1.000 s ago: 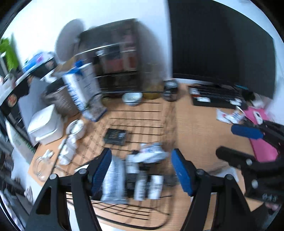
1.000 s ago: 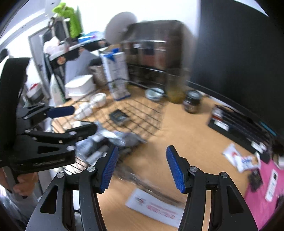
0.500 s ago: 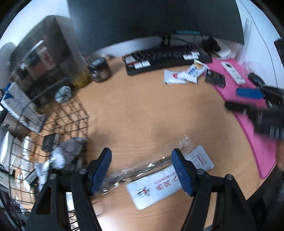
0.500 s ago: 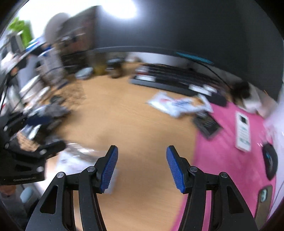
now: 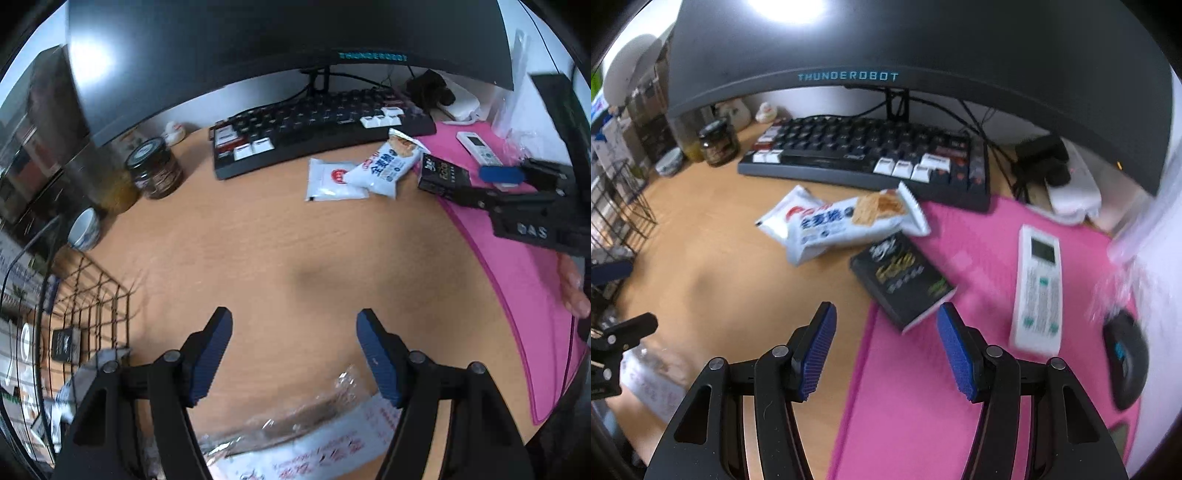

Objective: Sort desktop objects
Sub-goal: 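Return both tools to the desk and grasp a Face pack with the right tool, then hold the Face pack in the right tool while the left tool grasps the wrapped spoon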

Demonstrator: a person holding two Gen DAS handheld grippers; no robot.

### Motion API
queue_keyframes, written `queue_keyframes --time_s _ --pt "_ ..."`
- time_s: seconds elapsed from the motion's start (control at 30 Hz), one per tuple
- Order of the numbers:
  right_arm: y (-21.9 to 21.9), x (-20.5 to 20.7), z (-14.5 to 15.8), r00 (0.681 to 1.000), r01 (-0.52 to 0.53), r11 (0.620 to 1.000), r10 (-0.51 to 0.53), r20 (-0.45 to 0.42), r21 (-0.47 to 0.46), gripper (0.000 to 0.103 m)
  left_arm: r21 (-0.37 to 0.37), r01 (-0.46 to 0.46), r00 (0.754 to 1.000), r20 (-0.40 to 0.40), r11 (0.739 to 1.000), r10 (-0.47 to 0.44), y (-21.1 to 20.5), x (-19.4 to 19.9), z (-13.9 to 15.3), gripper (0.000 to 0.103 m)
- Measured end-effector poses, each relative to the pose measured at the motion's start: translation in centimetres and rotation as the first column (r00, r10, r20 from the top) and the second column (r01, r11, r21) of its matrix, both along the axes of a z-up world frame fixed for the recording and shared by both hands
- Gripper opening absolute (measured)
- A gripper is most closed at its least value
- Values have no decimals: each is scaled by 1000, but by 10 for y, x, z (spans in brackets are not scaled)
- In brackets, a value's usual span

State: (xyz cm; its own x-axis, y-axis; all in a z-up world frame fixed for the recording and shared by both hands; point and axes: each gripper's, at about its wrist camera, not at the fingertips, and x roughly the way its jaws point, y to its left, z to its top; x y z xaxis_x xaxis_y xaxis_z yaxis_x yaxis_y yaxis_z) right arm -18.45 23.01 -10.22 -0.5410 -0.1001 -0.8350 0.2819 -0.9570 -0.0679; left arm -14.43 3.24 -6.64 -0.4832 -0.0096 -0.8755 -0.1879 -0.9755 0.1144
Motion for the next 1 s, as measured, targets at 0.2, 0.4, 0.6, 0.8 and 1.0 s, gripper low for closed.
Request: queue_keyframes --time_s 0.2,0.4,0.6,0.8,1.0 --pt "-1 -27 -13 1000 -14 999 13 14 36 57 -7 15 1000 26 1000 -14 7 -15 -10 74" --pt "-5 -38 -18 999 -34 998 34 6 60 61 -6 20 999 37 1000 -20 8 -22 -14 74" --pt "-1 -52 -30 998 -19 999 17 56 33 54 -8 21 999 36 1000 -20 6 -18 -13 74" --pt "-1 -35 -22 997 -3 1000 4 80 -5 47 -27 21 1000 24 999 -21 0 -4 -4 74" --pt "-15 18 -9 995 -48 997 52 88 -53 47 -73 17 999 43 997 -14 -15 25 -2 74"
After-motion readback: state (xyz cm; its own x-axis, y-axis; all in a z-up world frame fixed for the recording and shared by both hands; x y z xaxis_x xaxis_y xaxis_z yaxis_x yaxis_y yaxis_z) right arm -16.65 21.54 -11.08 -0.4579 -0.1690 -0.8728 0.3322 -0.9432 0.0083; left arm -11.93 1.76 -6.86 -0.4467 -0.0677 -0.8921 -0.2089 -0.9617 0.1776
